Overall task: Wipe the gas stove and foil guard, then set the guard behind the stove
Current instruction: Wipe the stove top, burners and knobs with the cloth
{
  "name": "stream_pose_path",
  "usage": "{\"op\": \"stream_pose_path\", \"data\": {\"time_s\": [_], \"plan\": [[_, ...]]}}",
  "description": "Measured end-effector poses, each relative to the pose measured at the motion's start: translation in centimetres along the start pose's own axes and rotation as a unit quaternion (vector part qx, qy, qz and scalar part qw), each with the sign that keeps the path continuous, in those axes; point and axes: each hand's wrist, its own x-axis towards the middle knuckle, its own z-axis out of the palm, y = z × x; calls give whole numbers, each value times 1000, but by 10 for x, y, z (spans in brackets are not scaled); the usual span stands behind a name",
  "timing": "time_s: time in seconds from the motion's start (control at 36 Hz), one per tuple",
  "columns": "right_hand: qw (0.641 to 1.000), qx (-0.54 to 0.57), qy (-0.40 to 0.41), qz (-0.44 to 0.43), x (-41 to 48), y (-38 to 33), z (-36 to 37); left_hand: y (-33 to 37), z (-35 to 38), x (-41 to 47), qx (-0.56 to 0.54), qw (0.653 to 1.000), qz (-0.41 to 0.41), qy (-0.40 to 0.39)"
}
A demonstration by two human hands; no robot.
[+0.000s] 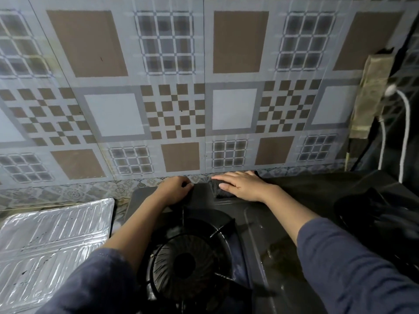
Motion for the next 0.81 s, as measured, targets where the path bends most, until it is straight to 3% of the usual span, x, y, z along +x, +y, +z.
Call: {"op": "stream_pose_path", "data": {"time_s": [0.81], "plan": [[985, 10, 14, 171, -84, 134, -24, 88, 33, 27, -16, 999, 40, -24]]}}
